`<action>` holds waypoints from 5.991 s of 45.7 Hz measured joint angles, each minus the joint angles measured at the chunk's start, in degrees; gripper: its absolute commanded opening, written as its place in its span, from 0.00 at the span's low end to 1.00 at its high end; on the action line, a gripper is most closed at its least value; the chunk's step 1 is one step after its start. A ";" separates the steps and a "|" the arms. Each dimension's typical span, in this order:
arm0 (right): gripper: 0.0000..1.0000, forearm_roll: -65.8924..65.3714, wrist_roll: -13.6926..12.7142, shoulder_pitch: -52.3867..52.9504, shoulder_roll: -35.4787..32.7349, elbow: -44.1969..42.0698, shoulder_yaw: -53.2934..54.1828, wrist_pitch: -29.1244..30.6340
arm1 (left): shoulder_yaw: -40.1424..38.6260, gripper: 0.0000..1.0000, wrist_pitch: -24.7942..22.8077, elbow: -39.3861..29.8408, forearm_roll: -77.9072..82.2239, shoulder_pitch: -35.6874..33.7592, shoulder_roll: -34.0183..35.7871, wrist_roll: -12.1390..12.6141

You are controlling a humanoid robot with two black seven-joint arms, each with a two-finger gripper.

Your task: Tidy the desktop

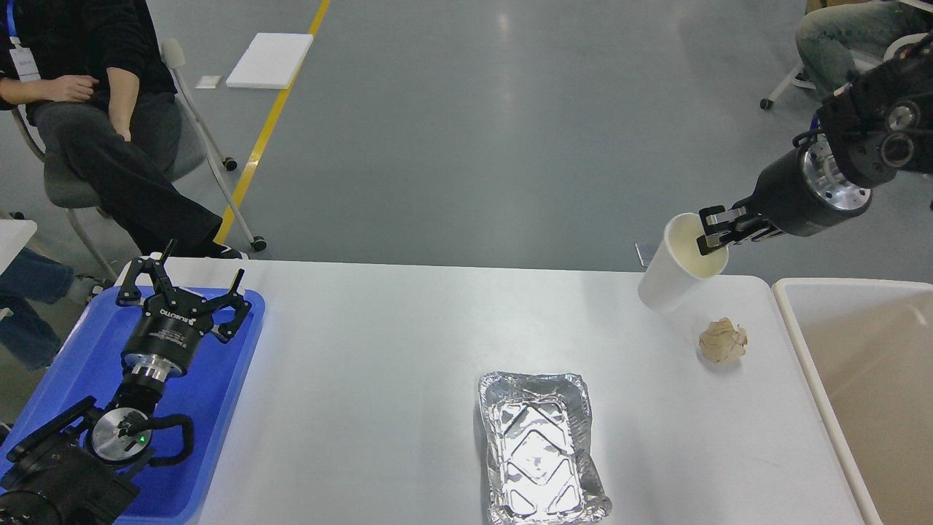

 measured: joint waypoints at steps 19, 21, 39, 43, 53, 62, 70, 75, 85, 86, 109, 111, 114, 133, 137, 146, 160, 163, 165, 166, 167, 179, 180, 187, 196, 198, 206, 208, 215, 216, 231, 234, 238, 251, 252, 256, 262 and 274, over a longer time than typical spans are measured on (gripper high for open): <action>0.00 -3.28 -0.10 12.66 -4.91 2.85 2.40 11.18 | 0.00 0.99 0.00 -0.01 0.00 0.00 0.00 0.00; 0.00 -3.93 -0.13 13.63 -5.53 3.11 2.72 11.90 | 0.00 0.99 0.00 -0.01 0.00 0.00 0.00 0.00; 0.00 -7.81 -0.38 13.13 -10.86 2.97 3.60 13.75 | 0.00 0.99 0.00 0.00 0.00 0.00 0.00 0.00; 0.00 -8.95 -0.39 11.42 -12.70 2.00 3.73 13.76 | 0.00 0.99 0.00 0.01 0.00 0.01 0.00 0.00; 0.00 -11.03 -0.23 4.84 -18.15 -3.81 5.17 13.44 | 0.00 0.99 -0.01 0.01 0.00 0.02 0.00 0.00; 0.00 -11.78 -0.14 -4.45 -22.17 -12.42 8.52 12.33 | 0.00 0.99 -0.01 0.00 0.00 0.04 0.00 0.00; 0.00 -12.00 -0.06 -10.95 -23.37 -17.81 9.92 9.98 | 0.00 0.99 -0.01 -0.01 0.00 0.05 0.01 0.00; 0.00 -12.07 -0.03 -15.34 -23.69 -20.38 10.33 7.63 | 0.00 0.99 -0.01 0.00 0.00 0.05 0.00 0.00; 0.00 -11.90 0.49 -25.99 -23.07 -26.11 11.66 2.17 | 0.00 0.99 -0.01 0.00 0.00 0.05 0.00 0.00; 0.00 -11.88 0.61 -27.47 -22.90 -26.92 12.04 1.52 | 0.00 0.99 -0.01 0.00 0.00 0.05 0.00 0.00; 0.00 -8.76 1.56 -54.18 -14.57 -44.93 20.14 -6.59 | 0.00 0.99 -0.01 0.00 0.00 0.09 0.00 0.00; 0.00 -7.76 1.53 -56.23 -13.56 -46.47 20.56 -7.35 | 0.00 0.99 -0.01 0.00 0.00 0.09 0.00 0.00; 0.00 -6.32 1.45 -59.50 -11.91 -49.09 20.96 -8.48 | 0.00 0.99 -0.01 0.00 -0.01 0.09 0.00 0.00; 0.00 3.38 0.29 -75.81 0.76 -67.51 22.95 -14.59 | 0.00 0.99 -0.01 0.00 0.00 0.08 0.00 -0.07; 0.00 4.94 -0.95 -77.46 2.10 -68.93 23.69 -16.78 | 0.00 0.99 -0.01 0.00 0.00 0.08 0.00 -0.09; 0.00 6.79 -3.66 -80.04 4.09 -70.90 24.91 -22.52 | 0.00 0.99 -0.01 0.00 0.00 0.08 0.00 -0.08; 0.58 7.70 -6.52 -81.93 5.48 -72.70 26.36 -28.13 | 0.00 0.99 -0.01 0.00 0.00 0.07 0.00 -0.07; 1.00 7.76 -6.80 -82.19 5.59 -72.95 26.53 -28.77 | 0.00 0.99 -0.01 0.00 0.00 0.07 0.00 -0.04; 1.00 7.82 -6.91 -82.33 5.66 -73.03 26.62 -29.10 | 0.00 0.99 -0.01 0.00 0.00 0.07 0.00 -0.02; 1.00 7.84 -6.96 -82.39 5.70 -73.03 26.66 -29.19 | 0.00 0.99 -0.01 0.00 0.00 0.07 0.00 -0.02; 1.00 7.85 -6.99 -82.44 5.71 -73.03 26.68 -29.26 | 0.00 0.99 -0.01 0.00 0.00 0.07 0.00 -0.02; 1.00 7.98 -7.27 -82.79 5.85 -73.23 26.94 -30.00 | 0.00 0.99 -0.01 0.00 0.00 0.08 0.00 -0.03; 1.00 7.99 -7.28 -82.81 5.86 -73.23 26.96 -30.02 | 0.00 0.99 -0.01 0.00 0.00 0.08 0.00 -0.02; 1.00 8.01 -7.33 -82.83 5.87 -73.24 27.02 -30.14 | 0.00 0.99 -0.01 0.00 0.00 0.08 0.00 -0.03; 1.00 8.02 -7.36 -82.82 5.87 -73.27 27.03 -30.17 | 0.00 0.99 -0.01 0.00 0.00 0.07 0.00 -0.02; 1.00 8.03 -7.37 -82.71 5.81 -73.26 27.02 -30.16 | 0.00 0.99 -0.01 0.00 0.00 0.06 0.00 -0.02; 1.00 8.03 -7.27 -80.97 5.12 -71.24 26.86 -29.88 | 0.00 0.99 -0.01 0.00 0.00 0.03 0.00 -0.02; 1.00 8.03 -7.26 -80.04 4.44 -69.68 26.75 -29.91 | 0.00 0.99 -0.01 0.00 0.00 0.02 0.00 0.01; 1.00 7.60 -7.24 -76.41 1.88 -64.18 26.40 -30.12 | 0.00 0.99 -0.01 0.00 0.00 0.01 0.00 0.01; 1.00 7.54 -7.23 -75.93 1.62 -63.59 26.34 -30.13 | 0.00 0.99 -0.01 0.00 0.00 0.01 0.00 0.01; 1.00 7.25 -7.29 -64.40 -3.12 -51.08 21.26 -30.33 | 0.00 0.99 -0.01 -0.03 0.00 0.00 0.00 0.01; 1.00 7.44 -7.33 -61.50 -3.69 -48.68 19.15 -30.36 | 0.00 0.99 -0.01 -0.04 -0.01 0.00 0.00 0.00; 1.00 7.72 -7.35 -57.36 -4.30 -45.13 16.46 -30.46 | 0.00 0.99 -0.01 -0.04 0.00 0.00 0.00 0.01; 1.00 7.99 -7.70 -43.65 -5.73 -33.52 11.85 -30.25 | 0.00 0.99 -0.01 -0.05 0.00 0.00 -0.01 0.00; 1.00 7.99 -7.77 -42.81 -5.75 -32.76 11.43 -30.19 | 0.00 0.99 -0.01 -0.05 0.00 -0.01 -0.01 0.00; 1.00 8.33 -8.07 -38.86 -5.51 -28.95 9.14 -30.00 | 0.00 0.99 -0.01 -0.07 0.00 0.00 -0.02 0.00; 1.00 10.30 -8.34 -32.10 -4.51 -21.75 3.77 -29.76 | 0.00 0.99 -0.01 -0.07 0.00 0.00 -0.02 0.00; 1.00 19.28 -8.50 -17.39 2.38 -9.29 -8.56 -26.66 | 0.00 0.99 0.00 -0.05 0.00 -0.01 -0.01 0.00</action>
